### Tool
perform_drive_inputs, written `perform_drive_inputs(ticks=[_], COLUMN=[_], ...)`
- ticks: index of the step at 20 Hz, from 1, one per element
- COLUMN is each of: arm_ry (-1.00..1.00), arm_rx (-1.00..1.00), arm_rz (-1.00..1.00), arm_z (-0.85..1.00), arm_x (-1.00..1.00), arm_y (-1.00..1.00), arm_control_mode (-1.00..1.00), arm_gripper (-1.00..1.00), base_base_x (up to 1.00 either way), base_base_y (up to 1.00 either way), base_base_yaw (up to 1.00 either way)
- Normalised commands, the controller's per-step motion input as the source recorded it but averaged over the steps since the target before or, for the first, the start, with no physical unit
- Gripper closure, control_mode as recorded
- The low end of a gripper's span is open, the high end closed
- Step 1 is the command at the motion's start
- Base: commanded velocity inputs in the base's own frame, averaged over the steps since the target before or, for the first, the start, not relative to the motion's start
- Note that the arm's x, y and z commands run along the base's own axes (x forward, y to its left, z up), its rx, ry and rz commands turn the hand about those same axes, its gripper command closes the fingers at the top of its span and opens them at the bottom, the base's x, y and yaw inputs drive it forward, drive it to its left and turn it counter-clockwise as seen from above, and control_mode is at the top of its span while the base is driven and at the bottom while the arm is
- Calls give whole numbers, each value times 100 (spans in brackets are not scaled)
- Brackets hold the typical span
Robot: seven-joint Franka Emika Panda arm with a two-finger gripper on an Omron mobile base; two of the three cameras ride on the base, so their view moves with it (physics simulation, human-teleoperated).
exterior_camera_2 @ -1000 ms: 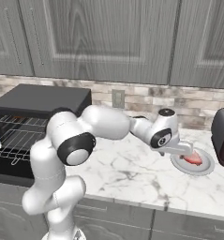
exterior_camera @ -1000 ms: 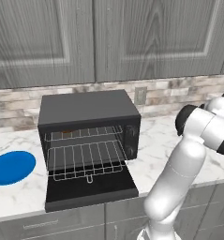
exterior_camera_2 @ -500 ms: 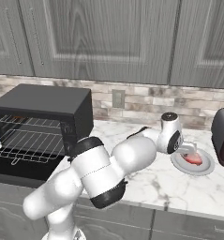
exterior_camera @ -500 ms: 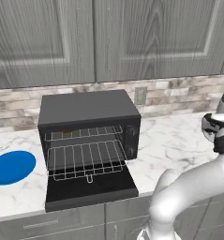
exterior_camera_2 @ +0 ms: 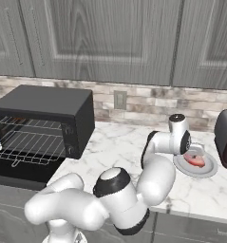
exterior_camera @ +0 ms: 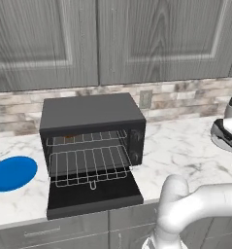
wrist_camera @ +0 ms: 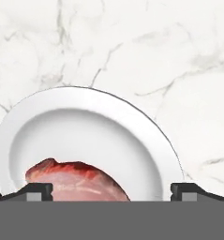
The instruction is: Open the toaster oven door. Place the hotdog bun on the top rack in the toaster oven and place the steak on the bottom rack.
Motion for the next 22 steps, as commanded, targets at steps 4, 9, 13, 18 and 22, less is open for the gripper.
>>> perform_drive_inputs(ticks=[4, 9, 13, 18, 22], arm_ry=[0, 0, 0, 0, 2], arm_rx=[0, -4, -5, -5, -3], arm_rz=[0, 2, 3, 2, 0], arm_z=[-29, -39, -29, -21, -10], arm_x=[14, 14, 14, 19, 16], arm_y=[-29, -8, -16, -21, -13], arm_control_mode=[-100, -100, -100, -100, -100], arm_gripper=[-100, -100, -100, 100, 100], base_base_x=[0, 0, 0, 0, 0], base_base_y=[0, 0, 0, 0, 0], base_base_yaw=[0, 0, 0, 0, 0])
